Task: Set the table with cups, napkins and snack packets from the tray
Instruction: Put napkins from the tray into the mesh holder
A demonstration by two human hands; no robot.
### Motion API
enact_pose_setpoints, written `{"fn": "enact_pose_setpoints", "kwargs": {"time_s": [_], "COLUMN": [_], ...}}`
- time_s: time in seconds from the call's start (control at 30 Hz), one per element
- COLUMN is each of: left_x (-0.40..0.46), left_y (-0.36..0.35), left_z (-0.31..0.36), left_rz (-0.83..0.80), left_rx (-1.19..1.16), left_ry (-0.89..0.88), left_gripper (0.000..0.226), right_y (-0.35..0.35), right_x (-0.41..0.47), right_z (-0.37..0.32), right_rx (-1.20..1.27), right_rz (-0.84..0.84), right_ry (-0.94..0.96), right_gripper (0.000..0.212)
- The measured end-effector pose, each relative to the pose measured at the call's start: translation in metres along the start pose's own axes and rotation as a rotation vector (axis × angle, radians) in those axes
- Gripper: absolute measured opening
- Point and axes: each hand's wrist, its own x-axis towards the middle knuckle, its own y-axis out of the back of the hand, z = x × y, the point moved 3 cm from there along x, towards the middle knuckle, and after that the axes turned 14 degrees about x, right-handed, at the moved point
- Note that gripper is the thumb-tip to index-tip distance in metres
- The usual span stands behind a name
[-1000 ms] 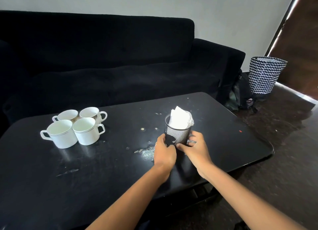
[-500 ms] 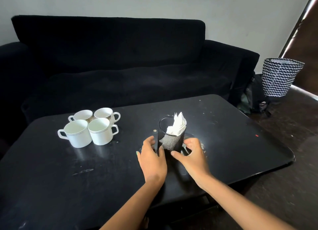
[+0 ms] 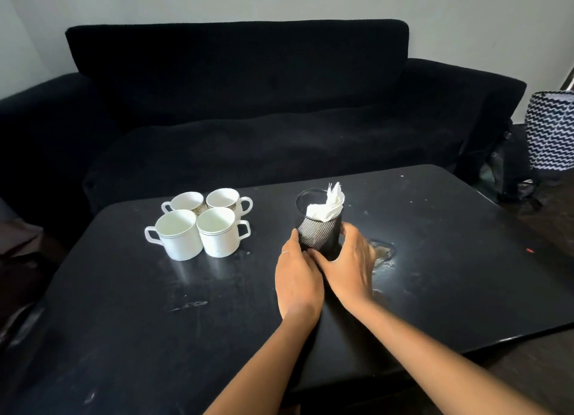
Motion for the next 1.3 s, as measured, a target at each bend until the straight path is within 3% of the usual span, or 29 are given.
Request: {"fn": "enact_pose_setpoints", "kwargs": {"time_s": [0.4, 0.87, 1.3], "left_x": [0.043, 0.097, 0.107], "left_y": [-0.003, -0.016, -0.020], "left_z": [0.001, -0.007, -0.007], "left_rz": [0.039, 0.050, 0.015], "left_rx": [0.142, 0.153, 0.094], "left_ry": [0.074, 0.130, 0.157], "left_gripper": [0.075, 0.080, 0.084], "right_y": [-0.033, -0.067, -0.073], "right_x": [0.030, 0.067, 0.072], "right_z": [0.003, 0.006, 0.010], "right_rx": [-0.055, -0.258, -0.345], "right_rz": [-0.267, -0.367, -0.454], "right_ry": [0.068, 0.245, 0.183], "right_gripper": [0.059, 0.058, 0.065]}}
